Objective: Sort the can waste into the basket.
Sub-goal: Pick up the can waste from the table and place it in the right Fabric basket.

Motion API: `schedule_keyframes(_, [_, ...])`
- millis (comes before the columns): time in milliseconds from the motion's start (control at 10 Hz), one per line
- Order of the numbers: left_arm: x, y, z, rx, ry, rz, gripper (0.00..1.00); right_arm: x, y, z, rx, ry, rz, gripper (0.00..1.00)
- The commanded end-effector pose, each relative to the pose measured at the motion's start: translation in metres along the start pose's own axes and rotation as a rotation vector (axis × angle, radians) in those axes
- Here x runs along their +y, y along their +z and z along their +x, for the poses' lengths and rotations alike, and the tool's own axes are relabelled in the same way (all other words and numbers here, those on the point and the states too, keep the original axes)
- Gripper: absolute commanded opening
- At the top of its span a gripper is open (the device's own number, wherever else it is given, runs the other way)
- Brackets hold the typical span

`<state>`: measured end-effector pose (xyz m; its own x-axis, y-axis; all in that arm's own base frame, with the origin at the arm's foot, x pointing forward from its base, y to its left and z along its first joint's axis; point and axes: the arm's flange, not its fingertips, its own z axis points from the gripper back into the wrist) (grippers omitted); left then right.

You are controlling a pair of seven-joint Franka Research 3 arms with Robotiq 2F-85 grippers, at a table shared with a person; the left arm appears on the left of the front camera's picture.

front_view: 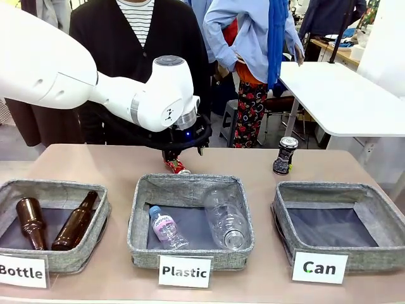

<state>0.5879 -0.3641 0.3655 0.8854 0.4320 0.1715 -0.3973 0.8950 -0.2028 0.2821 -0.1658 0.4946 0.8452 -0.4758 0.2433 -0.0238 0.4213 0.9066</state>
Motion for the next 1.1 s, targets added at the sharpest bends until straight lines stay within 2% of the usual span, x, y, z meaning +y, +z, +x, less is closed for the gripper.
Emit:
schedule_keyframes(0, [-0.003, 0.0, 0.003, -0.024, -0.022, 0.065, 1.0, 0.001, -0.001, 0.003, -0.015, 0.025, 0.028, 1.0])
schedule_keyframes(400, [-0.003, -0.012, 0.013, -0.003, 0.026, 0.158, 1.0, 0.001, -0.001, 0.003, -0.015, 0.025, 0.028, 1.0])
schedule_keyframes(500, [-0.003, -0.016, 0.016, 0.003, 0.032, 0.151, 1.0, 0.001, -0.001, 0.003, -0.015, 0.025, 0.028, 1.0])
schedule_keyframes(700, [-0.006, -0.021, 0.025, -0.047, 0.045, 0.145, 1.0, 0.001, -0.001, 0.003, -0.015, 0.025, 0.028, 1.0])
schedule_keyframes(1000, [-0.003, -0.04, 0.037, -0.019, 0.037, 0.17, 1.0, 0.001, -0.001, 0.003, -0.015, 0.025, 0.028, 1.0])
